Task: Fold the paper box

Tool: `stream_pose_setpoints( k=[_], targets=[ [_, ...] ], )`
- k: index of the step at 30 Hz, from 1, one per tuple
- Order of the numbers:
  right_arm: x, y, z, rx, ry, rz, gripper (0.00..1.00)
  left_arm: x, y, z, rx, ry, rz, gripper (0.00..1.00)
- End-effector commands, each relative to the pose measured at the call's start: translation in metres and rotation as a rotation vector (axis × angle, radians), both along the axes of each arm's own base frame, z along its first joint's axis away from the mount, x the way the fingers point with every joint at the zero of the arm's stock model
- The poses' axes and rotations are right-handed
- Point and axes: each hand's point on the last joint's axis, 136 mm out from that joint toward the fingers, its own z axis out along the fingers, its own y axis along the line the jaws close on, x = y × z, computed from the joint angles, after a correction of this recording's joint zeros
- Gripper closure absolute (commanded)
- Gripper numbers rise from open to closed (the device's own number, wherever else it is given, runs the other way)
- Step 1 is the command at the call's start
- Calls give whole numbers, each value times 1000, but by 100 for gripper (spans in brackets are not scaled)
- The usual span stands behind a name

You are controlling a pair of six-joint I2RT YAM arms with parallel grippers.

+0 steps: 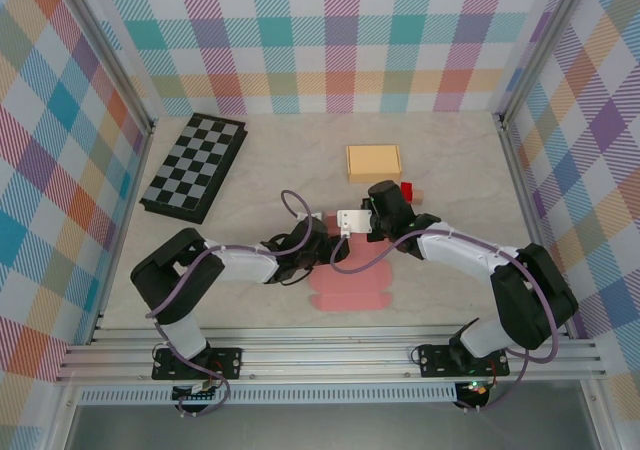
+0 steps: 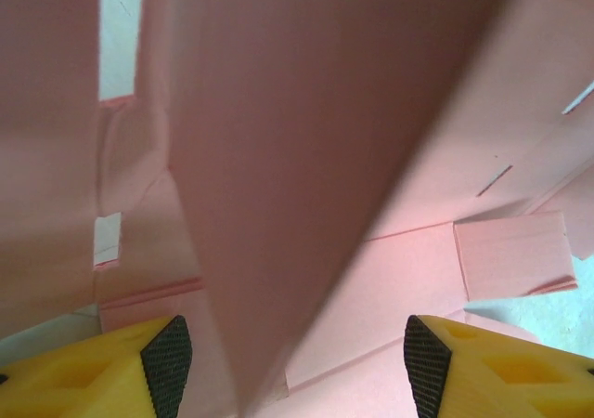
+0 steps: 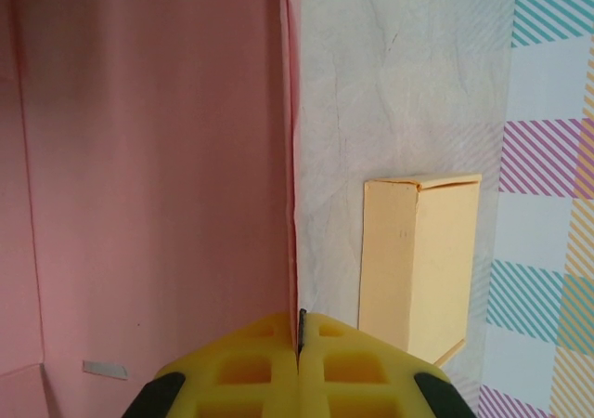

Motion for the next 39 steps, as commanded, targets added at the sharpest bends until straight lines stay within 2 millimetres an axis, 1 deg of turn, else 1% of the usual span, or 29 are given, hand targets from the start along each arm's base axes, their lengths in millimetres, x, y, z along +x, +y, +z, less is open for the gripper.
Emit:
stream_pose_setpoints(
  k=[1, 3, 5, 7, 8, 10, 15, 17, 22, 24, 26, 28, 30, 32, 34, 36, 39],
  targets=[
    [-3, 4, 6, 49, 2, 0, 100, -11, 9, -30, 82, 91, 20, 35],
    [-3, 3, 5, 48, -1, -2, 100, -13, 16, -37, 123, 96, 24, 35],
    [-3, 2, 5, 49, -5, -5, 100, -14, 21, -41, 152, 84, 15, 35],
    [-3, 1, 5, 49, -5, -9, 100, -13, 24, -37, 158, 70, 10, 35],
    [-2, 1, 5, 51, -6, -11, 100, -11, 24, -30, 151, 52, 3, 35],
    [-1, -1, 7, 61, -6, -21, 100, -6, 23, -7, 157, -1, -15, 35],
    [5, -5, 14, 104, -11, -54, 100, 12, 30, 68, 142, -134, -45, 33],
    [6, -6, 16, 113, -16, -62, 100, 16, 37, 89, 141, -179, -56, 33],
    [8, -5, 20, 110, -39, -48, 100, 13, 60, 123, 121, -258, -61, 33],
    [8, -5, 21, 100, -46, -39, 100, 11, 78, 137, 109, -302, -36, 32],
    [7, -4, 23, 97, -44, -21, 100, 12, 98, 145, 109, -335, -1, 28],
    [6, -1, 27, 103, -47, -4, 100, 16, 122, 143, 121, -331, 41, 27],
    [7, 1, 31, 104, -55, 9, 100, 21, 145, 134, 137, -305, 80, 27],
    [8, 3, 35, 108, -70, 22, 100, 22, 157, 126, 139, -299, 91, 28],
    [7, 5, 39, 109, -82, 38, 100, 19, 162, 122, 149, -319, 74, 28],
    [3, 6, 44, 115, -86, 58, 100, 15, 161, 120, 152, -349, 47, 28],
    [-1, 8, 49, 127, -97, 86, 100, 11, 151, 112, 114, -354, -7, 29]
  ],
)
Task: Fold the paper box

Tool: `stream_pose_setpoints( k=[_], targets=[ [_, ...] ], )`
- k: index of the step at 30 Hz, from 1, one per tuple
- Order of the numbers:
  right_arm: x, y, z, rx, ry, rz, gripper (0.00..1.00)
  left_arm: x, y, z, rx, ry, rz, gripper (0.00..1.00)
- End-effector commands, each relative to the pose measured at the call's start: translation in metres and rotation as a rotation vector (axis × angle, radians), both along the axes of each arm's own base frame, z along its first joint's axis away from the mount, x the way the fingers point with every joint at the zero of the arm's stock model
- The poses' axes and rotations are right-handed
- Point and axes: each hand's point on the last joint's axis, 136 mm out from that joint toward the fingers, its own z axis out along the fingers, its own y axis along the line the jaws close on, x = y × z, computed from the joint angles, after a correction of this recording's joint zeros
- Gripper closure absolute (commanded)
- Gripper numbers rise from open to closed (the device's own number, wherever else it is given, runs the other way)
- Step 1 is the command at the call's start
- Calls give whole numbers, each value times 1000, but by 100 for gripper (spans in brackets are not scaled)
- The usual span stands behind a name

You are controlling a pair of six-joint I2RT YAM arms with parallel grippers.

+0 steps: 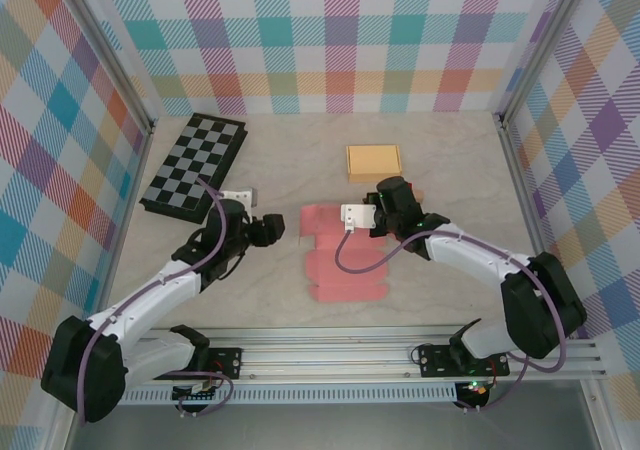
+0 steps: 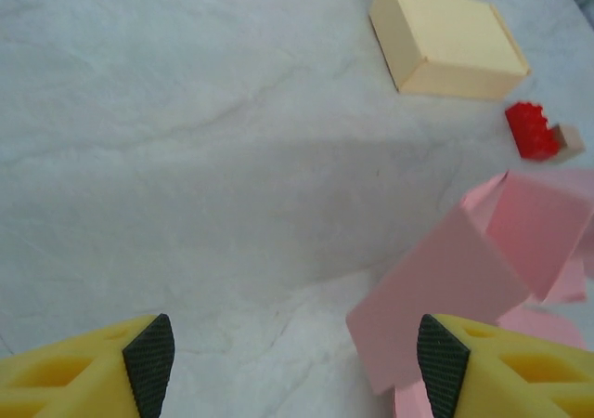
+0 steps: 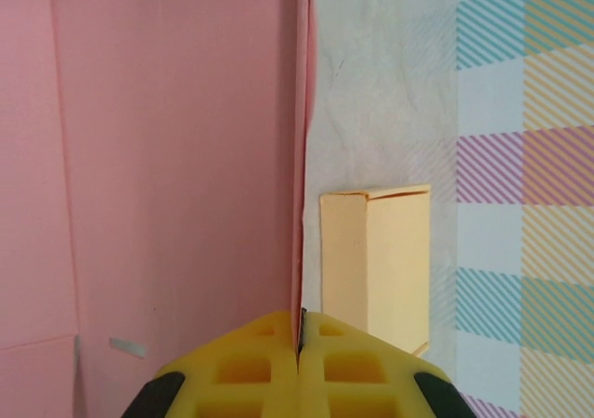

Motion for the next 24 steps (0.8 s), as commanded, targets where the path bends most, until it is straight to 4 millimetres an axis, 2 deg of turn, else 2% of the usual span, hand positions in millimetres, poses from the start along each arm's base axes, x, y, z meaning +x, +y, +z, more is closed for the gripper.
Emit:
stream_pose_setpoints(
  k=[1, 3, 5, 13, 19, 24],
  targets=[
    [-5, 9, 23, 48, -53, 65, 100, -2, -17, 6, -39, -57, -109, 29],
    [-8, 11, 26, 56, -80, 90, 100, -3, -22, -2, -53, -52, -137, 30],
    [-10, 12, 21, 23, -105, 116, 100, -4, -25, -6, -55, -55, -157, 31],
    [-6, 20, 19, 9, -190, 121, 100, -9, -38, -26, -45, -21, -234, 37],
    [-6, 26, 6, -7, -176, 132, 100, -13, -48, -46, 11, 30, -273, 41],
    [-9, 26, -5, -25, -158, 139, 100, -15, -52, -49, 26, 28, -287, 41]
  ],
)
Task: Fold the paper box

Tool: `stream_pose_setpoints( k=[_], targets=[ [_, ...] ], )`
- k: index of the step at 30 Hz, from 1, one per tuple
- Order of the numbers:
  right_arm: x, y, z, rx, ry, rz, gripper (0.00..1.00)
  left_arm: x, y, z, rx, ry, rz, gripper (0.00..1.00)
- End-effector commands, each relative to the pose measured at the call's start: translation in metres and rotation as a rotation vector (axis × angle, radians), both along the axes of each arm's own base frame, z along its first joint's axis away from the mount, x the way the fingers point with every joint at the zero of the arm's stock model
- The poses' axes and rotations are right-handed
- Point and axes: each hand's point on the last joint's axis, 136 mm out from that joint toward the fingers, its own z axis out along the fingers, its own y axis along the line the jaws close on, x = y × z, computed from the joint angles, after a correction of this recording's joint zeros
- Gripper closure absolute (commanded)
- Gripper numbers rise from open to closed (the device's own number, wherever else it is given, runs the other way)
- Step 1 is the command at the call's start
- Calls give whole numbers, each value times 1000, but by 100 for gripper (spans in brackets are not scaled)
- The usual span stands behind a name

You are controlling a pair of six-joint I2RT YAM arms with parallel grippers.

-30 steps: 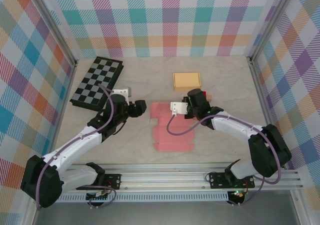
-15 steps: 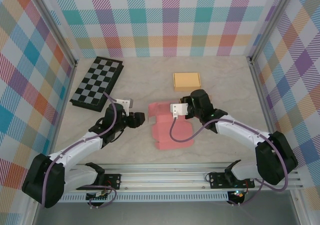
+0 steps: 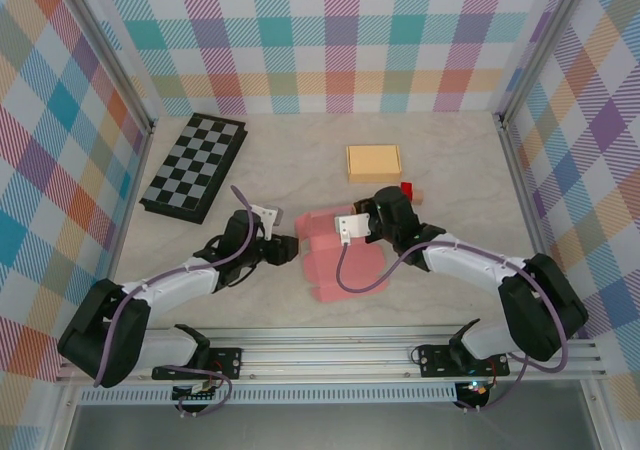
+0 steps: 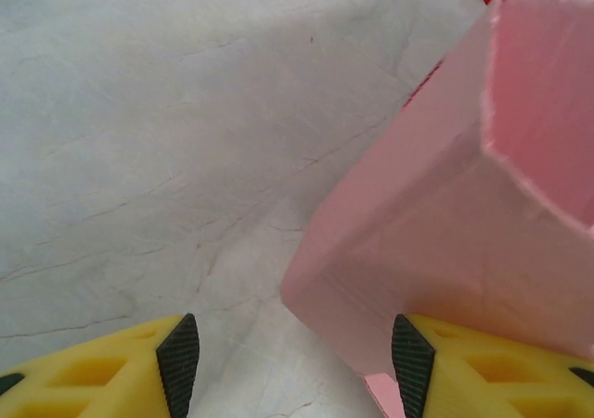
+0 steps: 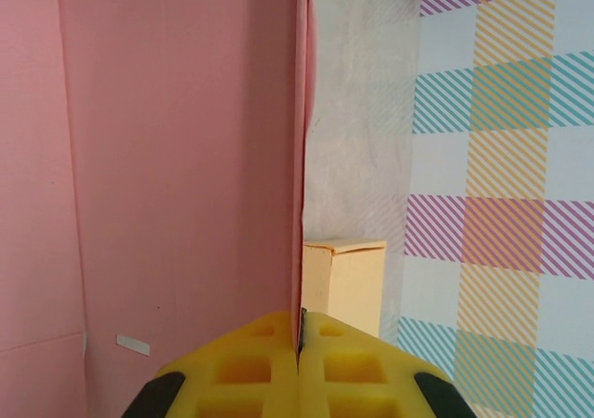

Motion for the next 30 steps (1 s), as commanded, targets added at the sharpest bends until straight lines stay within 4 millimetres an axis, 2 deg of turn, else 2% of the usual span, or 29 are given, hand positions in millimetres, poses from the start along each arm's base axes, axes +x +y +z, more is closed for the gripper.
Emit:
stream_pose_setpoints(
  k=[1, 6, 14, 20, 24, 30],
  targets=[
    [-2, 5, -5, -4, -15, 19, 100, 5, -7, 11, -1, -52, -27, 41],
    [-5, 5, -14, -32, -7, 26, 100, 8, -9, 11, 11, -54, -31, 41],
    [-4, 5, -14, -24, 3, 14, 100, 6, -21, 10, 7, -53, -62, 41],
    [-2, 5, -17, -32, 7, 4, 100, 0, -33, 18, -17, -66, -94, 41],
    [1, 6, -18, -50, -30, -3, 100, -1, -36, 21, -23, -71, -94, 41],
    [0, 9, -23, -95, -124, 15, 100, -5, -39, 11, -14, -51, -100, 42]
  ],
)
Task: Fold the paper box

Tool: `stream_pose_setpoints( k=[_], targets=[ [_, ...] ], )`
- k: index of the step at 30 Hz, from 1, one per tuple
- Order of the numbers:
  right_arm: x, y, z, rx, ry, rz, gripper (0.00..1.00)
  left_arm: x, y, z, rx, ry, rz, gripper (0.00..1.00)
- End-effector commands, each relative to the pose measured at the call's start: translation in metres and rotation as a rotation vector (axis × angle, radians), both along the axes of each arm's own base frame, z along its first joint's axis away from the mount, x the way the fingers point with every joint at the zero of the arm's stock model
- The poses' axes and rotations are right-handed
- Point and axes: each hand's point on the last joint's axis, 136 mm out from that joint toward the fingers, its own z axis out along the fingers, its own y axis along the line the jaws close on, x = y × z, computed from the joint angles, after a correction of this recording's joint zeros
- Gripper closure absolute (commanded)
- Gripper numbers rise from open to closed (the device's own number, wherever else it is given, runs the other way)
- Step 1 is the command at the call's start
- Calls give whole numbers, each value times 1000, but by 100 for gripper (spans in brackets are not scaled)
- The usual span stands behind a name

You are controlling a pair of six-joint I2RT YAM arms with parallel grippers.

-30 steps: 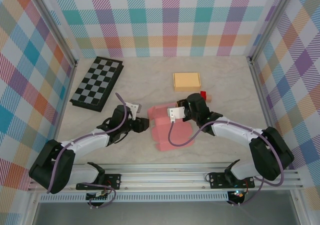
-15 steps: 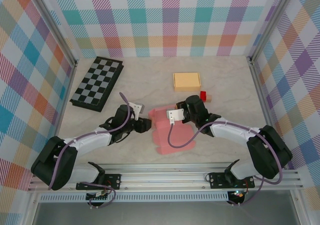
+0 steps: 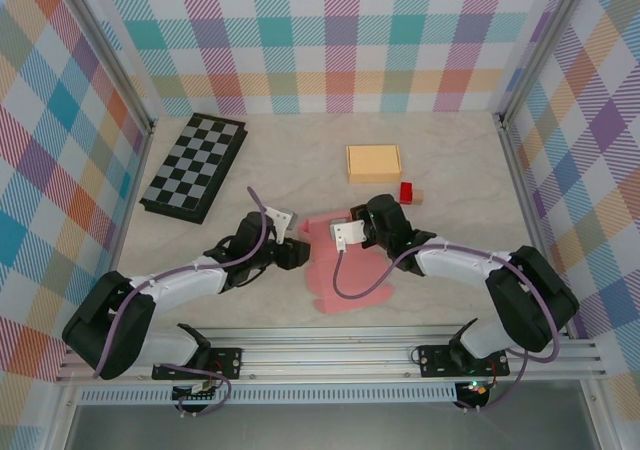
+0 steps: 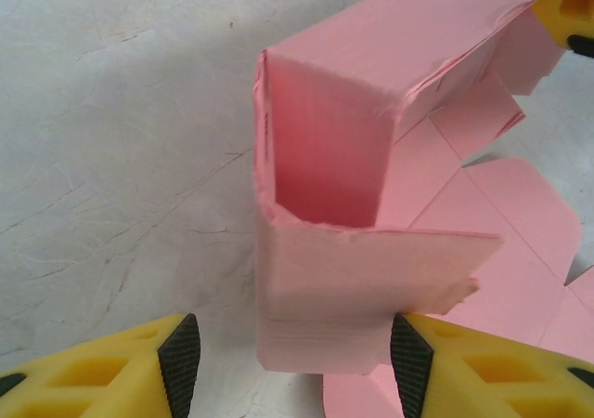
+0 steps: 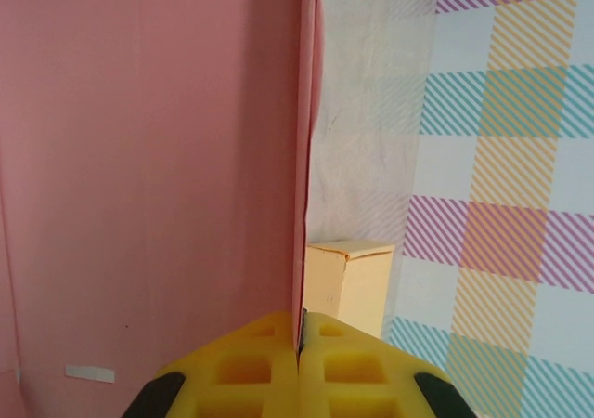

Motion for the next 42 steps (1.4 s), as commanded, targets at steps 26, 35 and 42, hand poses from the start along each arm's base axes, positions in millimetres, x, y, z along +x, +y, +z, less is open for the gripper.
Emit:
stream_pose_setpoints(
  k=[26, 35, 42],
  targets=[
    [-3, 4, -8, -27, -97, -2, 100, -7, 17, 22, -34, -88, 44, 39],
    [-3, 4, -6, -22, -101, -3, 100, -10, 53, 11, -216, 2, 214, 38],
    [-4, 3, -6, -37, -114, 9, 100, 4, 68, -3, -210, 68, 270, 37]
  ],
)
